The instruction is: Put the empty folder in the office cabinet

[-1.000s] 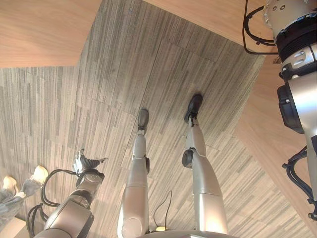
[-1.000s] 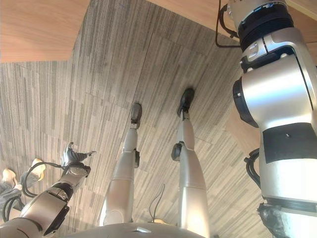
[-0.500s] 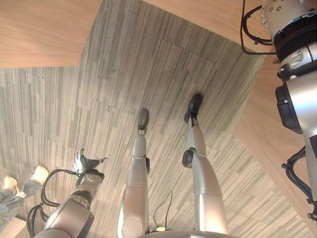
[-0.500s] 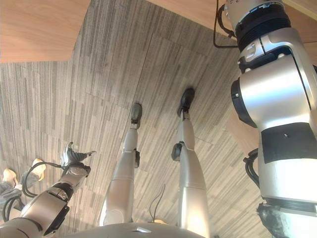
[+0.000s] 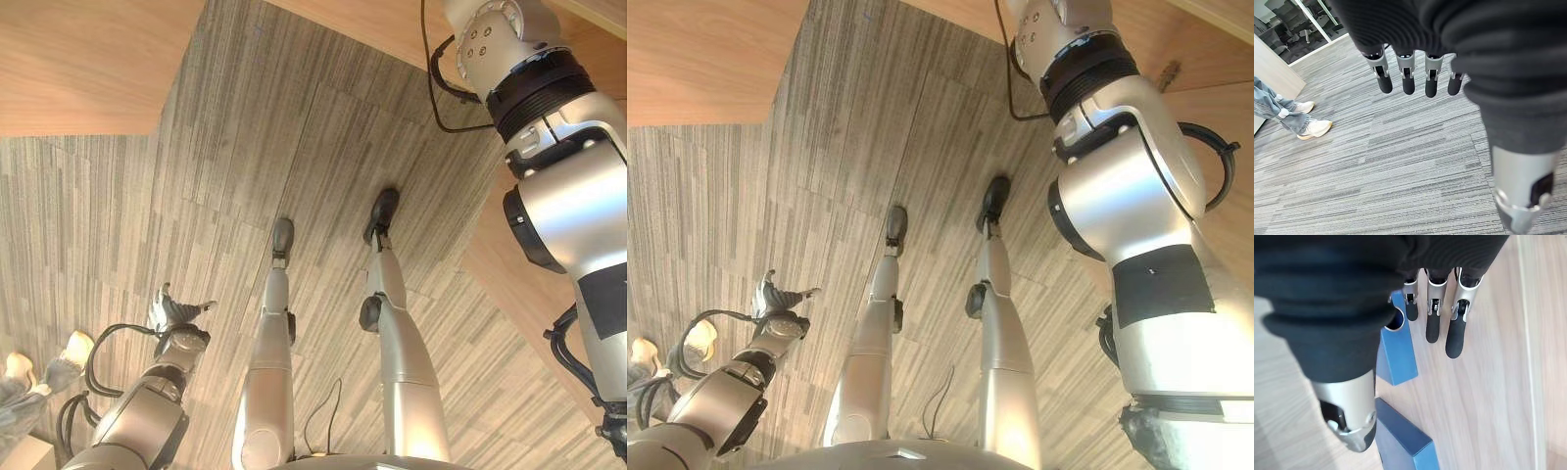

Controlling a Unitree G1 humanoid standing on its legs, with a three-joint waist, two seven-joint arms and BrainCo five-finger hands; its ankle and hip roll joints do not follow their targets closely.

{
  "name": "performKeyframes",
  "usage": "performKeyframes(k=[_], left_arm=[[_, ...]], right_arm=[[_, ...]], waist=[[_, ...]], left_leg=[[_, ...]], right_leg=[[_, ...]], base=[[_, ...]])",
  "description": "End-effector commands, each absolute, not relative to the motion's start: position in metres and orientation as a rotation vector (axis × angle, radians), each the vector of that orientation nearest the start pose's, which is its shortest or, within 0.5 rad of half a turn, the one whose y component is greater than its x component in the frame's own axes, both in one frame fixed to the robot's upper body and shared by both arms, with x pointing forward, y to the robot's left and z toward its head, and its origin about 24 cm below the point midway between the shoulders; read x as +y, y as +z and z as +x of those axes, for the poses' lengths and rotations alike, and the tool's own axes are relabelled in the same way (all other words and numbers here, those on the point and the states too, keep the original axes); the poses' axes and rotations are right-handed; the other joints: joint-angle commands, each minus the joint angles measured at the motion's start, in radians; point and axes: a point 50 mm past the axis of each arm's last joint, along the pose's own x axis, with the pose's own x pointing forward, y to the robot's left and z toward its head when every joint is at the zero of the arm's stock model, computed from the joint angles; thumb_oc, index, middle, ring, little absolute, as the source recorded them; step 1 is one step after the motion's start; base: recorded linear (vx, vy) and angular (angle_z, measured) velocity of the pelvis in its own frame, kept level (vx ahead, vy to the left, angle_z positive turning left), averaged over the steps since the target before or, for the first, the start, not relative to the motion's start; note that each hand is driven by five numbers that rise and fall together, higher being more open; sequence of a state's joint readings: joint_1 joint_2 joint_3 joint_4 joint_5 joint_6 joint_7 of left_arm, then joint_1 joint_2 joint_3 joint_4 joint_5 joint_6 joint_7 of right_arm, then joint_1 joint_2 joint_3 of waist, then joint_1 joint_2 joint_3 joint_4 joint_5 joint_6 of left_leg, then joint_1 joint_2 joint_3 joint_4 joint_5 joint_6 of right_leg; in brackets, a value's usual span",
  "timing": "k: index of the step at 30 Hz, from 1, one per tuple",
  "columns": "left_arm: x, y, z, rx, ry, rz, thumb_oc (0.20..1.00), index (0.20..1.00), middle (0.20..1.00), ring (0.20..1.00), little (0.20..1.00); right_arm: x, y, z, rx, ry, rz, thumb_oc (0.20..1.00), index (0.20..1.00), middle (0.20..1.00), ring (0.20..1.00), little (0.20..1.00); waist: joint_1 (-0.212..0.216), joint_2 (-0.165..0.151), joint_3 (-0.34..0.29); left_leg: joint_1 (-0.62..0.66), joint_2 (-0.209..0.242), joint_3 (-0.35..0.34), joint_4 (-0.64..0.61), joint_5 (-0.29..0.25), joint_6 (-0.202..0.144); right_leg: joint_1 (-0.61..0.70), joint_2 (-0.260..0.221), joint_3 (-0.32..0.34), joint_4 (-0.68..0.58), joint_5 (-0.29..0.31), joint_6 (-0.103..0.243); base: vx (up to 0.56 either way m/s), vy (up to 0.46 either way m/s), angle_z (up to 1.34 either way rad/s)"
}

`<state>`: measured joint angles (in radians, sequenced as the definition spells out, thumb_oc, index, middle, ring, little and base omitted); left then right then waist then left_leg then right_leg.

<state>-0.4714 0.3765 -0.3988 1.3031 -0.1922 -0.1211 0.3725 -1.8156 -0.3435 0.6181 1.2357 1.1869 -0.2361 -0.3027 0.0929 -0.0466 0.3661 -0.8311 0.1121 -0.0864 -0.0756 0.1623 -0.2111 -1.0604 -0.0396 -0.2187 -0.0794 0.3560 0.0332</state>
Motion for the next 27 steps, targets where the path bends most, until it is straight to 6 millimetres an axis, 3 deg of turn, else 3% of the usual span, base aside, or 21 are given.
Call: performKeyframes(k=[1,15,20,23,24,25,27], left_arm=[[0.305,-0.050,0.259,0.654,0.466,0.631,1.000,1.000,1.000,1.000,1.000],[0.292,-0.052,0.263,0.624,0.481,0.602,1.000,1.000,1.000,1.000,1.000],[0.287,-0.050,0.267,0.597,0.504,0.595,1.000,1.000,1.000,1.000,1.000],[0.281,-0.051,0.269,0.587,0.527,0.566,1.000,1.000,1.000,1.000,1.000],[0.281,-0.051,0.269,0.587,0.527,0.567,1.000,1.000,1.000,1.000,1.000],[0.280,-0.049,0.271,0.580,0.534,0.563,1.000,1.000,1.000,1.000,1.000],[0.276,-0.048,0.274,0.569,0.542,0.554,1.000,1.000,1.000,1.000,1.000]], right_arm=[[-0.093,0.472,0.365,-0.714,-0.037,0.428,1.000,1.000,1.000,1.000,1.000],[-0.129,0.461,0.372,-0.665,-0.298,0.427,1.000,1.000,1.000,1.000,1.000],[-0.145,0.445,0.380,-0.595,-0.425,0.449,1.000,1.000,1.000,1.000,1.000],[-0.152,0.420,0.391,-0.508,-0.496,0.458,1.000,1.000,1.000,1.000,1.000],[-0.152,0.419,0.391,-0.508,-0.496,0.458,0.824,0.824,0.824,0.824,0.824],[-0.154,0.412,0.393,-0.481,-0.515,0.495,0.200,0.200,0.200,0.200,0.200],[-0.155,0.396,0.399,-0.428,-0.541,0.525,0.200,0.200,0.200,0.200,0.200]], waist=[[-0.004,-0.035,0.080],[-0.014,-0.020,0.081],[-0.017,-0.013,0.073],[-0.020,-0.015,0.060],[-0.019,-0.015,0.061],[-0.022,-0.017,0.055],[-0.028,-0.019,0.039]], left_leg=[[0.139,0.032,-0.022,-0.012,-0.144,-0.017],[0.137,0.032,-0.017,-0.012,-0.146,-0.011],[0.150,0.030,-0.011,-0.012,-0.148,-0.005],[0.181,0.028,-0.004,-0.012,-0.153,-0.004],[0.182,0.028,-0.004,-0.012,-0.153,-0.004],[0.193,0.028,-0.001,-0.012,-0.157,-0.003],[0.215,0.027,0.003,-0.012,-0.166,-0.002]], right_leg=[[0.061,-0.103,0.003,0.082,-0.189,0.141],[0.062,-0.100,0.006,0.072,-0.190,0.143],[0.077,-0.099,0.009,0.073,-0.192,0.142],[0.113,-0.099,0.008,0.070,-0.193,0.142],[0.114,-0.099,0.008,0.069,-0.193,0.142],[0.124,-0.098,0.008,0.067,-0.193,0.142],[0.145,-0.097,0.011,0.066,-0.191,0.142]], base=[[0.00,0.000,0.00],[0.00,0.003,0.00],[-0.01,0.044,0.00],[-0.01,0.051,-0.02],[-0.01,0.060,-0.04],[0.00,0.047,-0.04],[0.00,0.066,-0.04]])
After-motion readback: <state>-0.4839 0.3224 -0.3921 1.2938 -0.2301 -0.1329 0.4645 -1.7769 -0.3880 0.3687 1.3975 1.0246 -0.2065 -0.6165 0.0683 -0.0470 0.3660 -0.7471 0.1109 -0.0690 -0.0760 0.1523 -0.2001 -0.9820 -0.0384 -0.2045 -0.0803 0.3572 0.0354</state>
